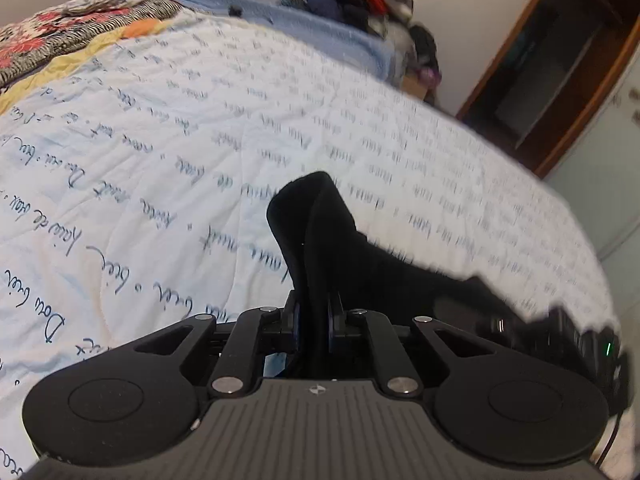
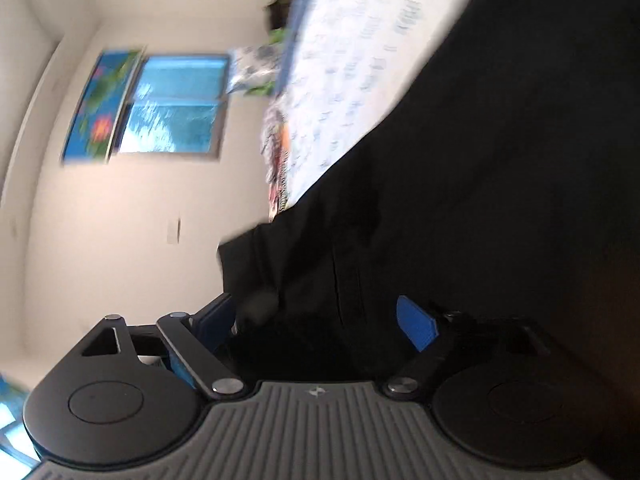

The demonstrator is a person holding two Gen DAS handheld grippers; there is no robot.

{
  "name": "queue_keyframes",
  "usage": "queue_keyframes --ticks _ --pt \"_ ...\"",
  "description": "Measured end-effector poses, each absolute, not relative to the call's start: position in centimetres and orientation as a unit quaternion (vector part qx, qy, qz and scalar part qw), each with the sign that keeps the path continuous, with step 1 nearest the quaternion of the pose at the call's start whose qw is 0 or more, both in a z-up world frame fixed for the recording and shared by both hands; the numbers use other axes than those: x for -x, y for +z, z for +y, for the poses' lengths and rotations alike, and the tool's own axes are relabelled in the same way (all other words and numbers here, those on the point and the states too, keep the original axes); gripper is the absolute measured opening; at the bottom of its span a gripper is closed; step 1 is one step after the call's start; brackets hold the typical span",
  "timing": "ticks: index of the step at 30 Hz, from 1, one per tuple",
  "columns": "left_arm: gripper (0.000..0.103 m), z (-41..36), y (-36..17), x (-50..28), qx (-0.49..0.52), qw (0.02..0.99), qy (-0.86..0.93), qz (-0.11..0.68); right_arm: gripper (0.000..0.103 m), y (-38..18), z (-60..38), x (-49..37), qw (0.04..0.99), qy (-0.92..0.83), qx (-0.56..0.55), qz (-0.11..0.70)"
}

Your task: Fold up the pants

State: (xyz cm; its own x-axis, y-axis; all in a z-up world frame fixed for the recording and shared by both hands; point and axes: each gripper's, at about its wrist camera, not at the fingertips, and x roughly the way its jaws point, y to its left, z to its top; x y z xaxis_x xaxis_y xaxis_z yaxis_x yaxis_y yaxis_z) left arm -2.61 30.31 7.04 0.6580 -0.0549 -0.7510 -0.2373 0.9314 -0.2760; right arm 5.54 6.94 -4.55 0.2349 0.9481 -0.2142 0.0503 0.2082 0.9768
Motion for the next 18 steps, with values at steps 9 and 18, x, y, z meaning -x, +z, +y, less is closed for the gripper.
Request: queue_keyframes --ticks 9,18 --pt "0.028 32.4 3.6 1.3 0.215 0.872 0.072 0.434 0.087 -5.9 7.5 -7.3 0.571 0.404 -0.511 0.5" --pt "0.014 29.9 7.4 2.8 0.197 0.892 0.065 0.401 0.099 -5.9 8.4 -8.1 0.568 0.376 -0.529 0.506"
